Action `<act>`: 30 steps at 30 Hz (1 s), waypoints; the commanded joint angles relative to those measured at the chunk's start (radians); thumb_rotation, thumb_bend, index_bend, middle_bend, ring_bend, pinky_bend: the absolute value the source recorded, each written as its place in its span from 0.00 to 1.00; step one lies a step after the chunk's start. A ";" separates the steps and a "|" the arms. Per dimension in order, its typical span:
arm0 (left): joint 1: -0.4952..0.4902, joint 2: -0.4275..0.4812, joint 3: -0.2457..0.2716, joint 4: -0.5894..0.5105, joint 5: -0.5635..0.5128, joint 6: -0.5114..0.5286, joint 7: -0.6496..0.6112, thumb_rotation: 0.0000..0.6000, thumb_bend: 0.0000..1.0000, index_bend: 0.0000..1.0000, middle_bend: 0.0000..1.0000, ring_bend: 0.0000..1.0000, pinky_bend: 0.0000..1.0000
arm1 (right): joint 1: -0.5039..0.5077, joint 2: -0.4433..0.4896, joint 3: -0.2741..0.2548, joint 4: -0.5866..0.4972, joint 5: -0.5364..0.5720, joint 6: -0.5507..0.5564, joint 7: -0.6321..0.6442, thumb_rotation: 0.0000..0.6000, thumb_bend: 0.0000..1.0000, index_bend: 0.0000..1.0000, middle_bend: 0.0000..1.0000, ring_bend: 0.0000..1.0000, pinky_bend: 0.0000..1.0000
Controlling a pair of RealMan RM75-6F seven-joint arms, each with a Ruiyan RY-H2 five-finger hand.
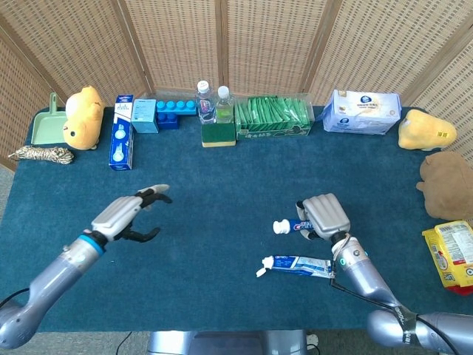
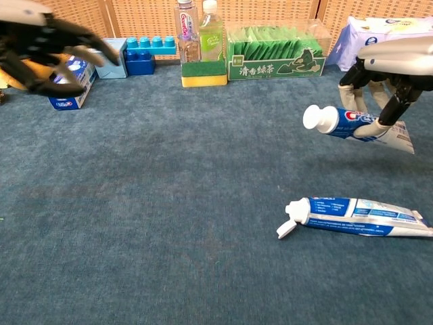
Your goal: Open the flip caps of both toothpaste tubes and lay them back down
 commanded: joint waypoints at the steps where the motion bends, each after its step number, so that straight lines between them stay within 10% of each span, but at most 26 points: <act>1: -0.042 -0.037 -0.017 -0.001 -0.042 -0.002 0.040 1.00 0.36 0.21 0.09 0.08 0.30 | 0.028 -0.026 0.001 -0.019 0.080 0.035 -0.085 1.00 0.48 0.91 0.76 0.68 0.74; 18: -0.155 -0.178 0.009 0.008 -0.169 0.061 0.212 1.00 0.35 0.21 0.09 0.08 0.31 | 0.127 -0.067 0.040 -0.140 0.393 0.219 -0.345 1.00 0.51 0.91 0.78 0.70 0.76; 30: -0.207 -0.257 0.018 0.027 -0.204 0.069 0.250 1.00 0.36 0.21 0.09 0.08 0.31 | 0.132 -0.081 0.057 -0.182 0.389 0.246 -0.313 1.00 0.51 0.91 0.78 0.70 0.75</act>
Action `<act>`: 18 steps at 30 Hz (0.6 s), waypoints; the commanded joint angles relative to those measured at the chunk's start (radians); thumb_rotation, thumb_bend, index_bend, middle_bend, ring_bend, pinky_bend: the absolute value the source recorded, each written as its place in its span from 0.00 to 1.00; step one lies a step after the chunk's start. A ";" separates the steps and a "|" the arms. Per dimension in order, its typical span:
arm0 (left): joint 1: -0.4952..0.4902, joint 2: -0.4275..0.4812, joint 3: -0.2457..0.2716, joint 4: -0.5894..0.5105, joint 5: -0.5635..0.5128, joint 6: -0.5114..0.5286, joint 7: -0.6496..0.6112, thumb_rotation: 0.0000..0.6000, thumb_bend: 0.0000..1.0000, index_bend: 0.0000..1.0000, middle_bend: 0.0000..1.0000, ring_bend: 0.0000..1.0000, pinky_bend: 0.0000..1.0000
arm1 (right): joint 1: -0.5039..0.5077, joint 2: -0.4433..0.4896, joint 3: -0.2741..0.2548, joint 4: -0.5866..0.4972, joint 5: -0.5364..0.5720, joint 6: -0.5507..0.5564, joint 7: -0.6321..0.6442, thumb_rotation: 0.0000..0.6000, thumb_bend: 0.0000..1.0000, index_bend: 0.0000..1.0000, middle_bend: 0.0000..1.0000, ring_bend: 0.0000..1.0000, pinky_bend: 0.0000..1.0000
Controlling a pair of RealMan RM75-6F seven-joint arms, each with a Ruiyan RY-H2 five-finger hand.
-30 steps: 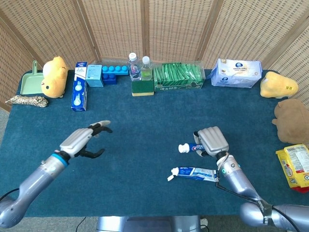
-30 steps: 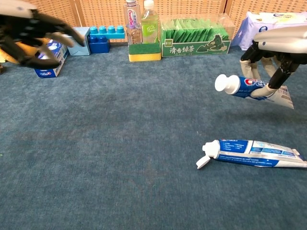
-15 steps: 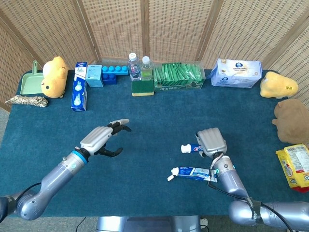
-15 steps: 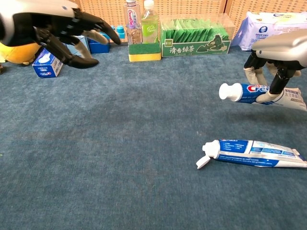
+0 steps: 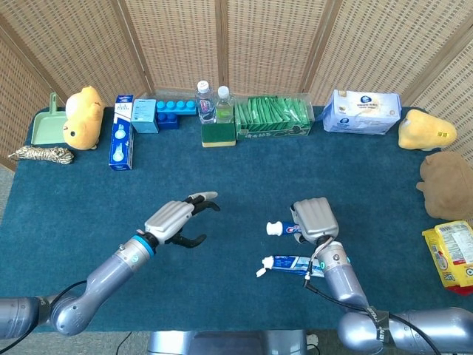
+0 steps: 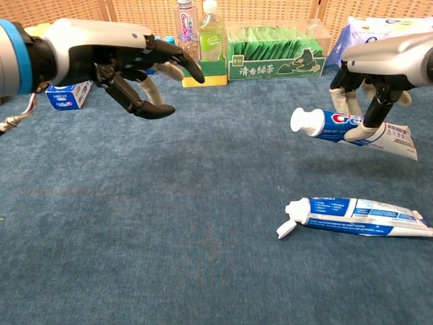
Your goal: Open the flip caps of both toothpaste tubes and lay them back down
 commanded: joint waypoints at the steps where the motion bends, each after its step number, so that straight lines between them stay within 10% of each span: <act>1: -0.012 -0.013 0.000 0.003 -0.007 -0.001 0.007 1.00 0.36 0.21 0.09 0.08 0.31 | 0.001 -0.003 0.003 -0.002 0.003 0.001 0.006 1.00 0.51 0.91 0.78 0.70 0.76; 18: -0.076 -0.076 0.011 0.014 -0.055 -0.017 0.044 1.00 0.40 0.21 0.07 0.05 0.31 | 0.011 -0.030 0.014 -0.028 -0.003 0.022 0.031 1.00 0.51 0.91 0.78 0.70 0.76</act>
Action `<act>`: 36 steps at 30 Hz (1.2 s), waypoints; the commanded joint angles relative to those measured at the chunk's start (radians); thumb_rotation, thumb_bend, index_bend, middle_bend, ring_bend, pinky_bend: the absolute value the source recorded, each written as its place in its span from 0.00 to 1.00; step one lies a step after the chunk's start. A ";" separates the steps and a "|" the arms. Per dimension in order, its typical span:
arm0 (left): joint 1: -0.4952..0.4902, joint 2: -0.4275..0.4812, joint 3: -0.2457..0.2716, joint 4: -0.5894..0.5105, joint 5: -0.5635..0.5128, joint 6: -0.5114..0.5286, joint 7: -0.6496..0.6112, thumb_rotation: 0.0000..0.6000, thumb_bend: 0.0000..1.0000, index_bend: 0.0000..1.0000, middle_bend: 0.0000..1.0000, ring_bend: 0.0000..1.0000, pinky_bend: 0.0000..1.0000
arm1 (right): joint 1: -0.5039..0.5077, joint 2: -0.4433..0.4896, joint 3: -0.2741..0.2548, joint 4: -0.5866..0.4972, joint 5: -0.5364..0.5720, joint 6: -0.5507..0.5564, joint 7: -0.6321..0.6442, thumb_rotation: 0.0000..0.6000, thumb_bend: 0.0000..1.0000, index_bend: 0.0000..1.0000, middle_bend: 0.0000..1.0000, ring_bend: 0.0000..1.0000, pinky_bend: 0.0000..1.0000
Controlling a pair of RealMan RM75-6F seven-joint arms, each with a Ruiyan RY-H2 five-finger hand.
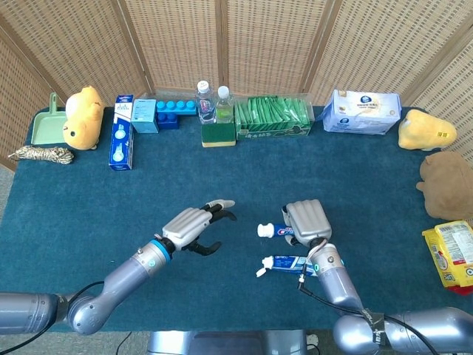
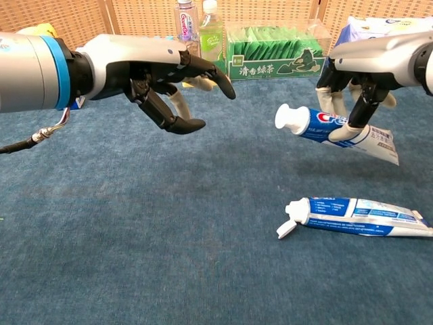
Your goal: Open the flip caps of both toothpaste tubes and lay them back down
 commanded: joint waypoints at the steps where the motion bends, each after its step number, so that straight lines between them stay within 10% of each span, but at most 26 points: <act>1: -0.007 -0.002 0.003 0.003 -0.008 -0.006 0.002 1.00 0.40 0.21 0.07 0.05 0.31 | 0.002 -0.005 -0.001 -0.005 -0.003 0.004 0.000 1.00 0.51 0.91 0.78 0.70 0.76; 36: -0.101 0.021 -0.028 0.070 -0.026 -0.243 -0.199 1.00 0.40 0.19 0.02 0.00 0.32 | 0.044 -0.085 -0.004 -0.021 0.000 0.038 -0.039 1.00 0.51 0.91 0.78 0.70 0.76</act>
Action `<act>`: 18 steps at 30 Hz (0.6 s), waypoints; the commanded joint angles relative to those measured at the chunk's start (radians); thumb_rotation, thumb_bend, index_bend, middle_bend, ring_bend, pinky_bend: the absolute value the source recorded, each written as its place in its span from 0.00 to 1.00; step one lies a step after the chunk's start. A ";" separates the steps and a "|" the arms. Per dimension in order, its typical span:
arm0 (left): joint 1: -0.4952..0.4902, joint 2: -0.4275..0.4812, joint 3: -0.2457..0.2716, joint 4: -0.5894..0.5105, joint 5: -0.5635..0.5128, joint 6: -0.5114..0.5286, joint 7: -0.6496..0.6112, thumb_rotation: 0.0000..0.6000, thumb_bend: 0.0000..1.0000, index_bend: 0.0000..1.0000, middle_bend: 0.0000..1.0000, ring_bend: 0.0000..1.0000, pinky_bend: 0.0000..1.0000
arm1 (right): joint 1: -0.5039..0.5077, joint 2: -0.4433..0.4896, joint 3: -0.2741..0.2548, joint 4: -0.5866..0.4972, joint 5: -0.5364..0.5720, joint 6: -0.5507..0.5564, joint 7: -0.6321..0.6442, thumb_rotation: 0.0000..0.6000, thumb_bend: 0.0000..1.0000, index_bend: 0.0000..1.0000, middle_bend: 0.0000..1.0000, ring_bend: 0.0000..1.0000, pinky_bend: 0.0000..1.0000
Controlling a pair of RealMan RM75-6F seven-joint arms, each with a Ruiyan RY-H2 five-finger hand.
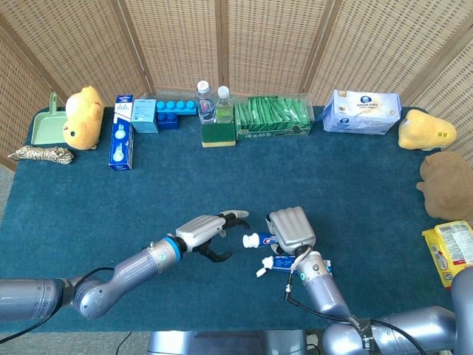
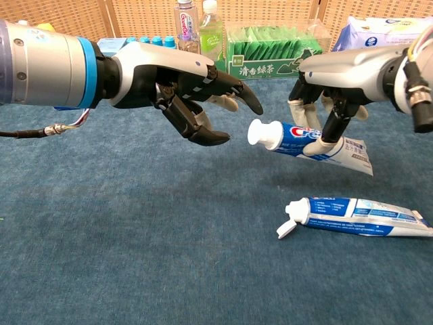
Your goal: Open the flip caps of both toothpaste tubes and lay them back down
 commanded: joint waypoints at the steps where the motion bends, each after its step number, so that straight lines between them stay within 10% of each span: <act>1: -0.008 -0.004 0.004 0.006 0.003 -0.006 -0.006 1.00 0.40 0.19 0.02 0.00 0.32 | 0.004 -0.005 0.006 0.004 0.006 0.000 0.000 1.00 0.51 0.91 0.78 0.70 0.76; 18: -0.030 -0.003 0.029 0.003 0.005 0.007 -0.024 1.00 0.40 0.25 0.03 0.00 0.32 | 0.014 -0.002 0.024 0.008 0.029 0.002 0.007 1.00 0.51 0.91 0.78 0.70 0.76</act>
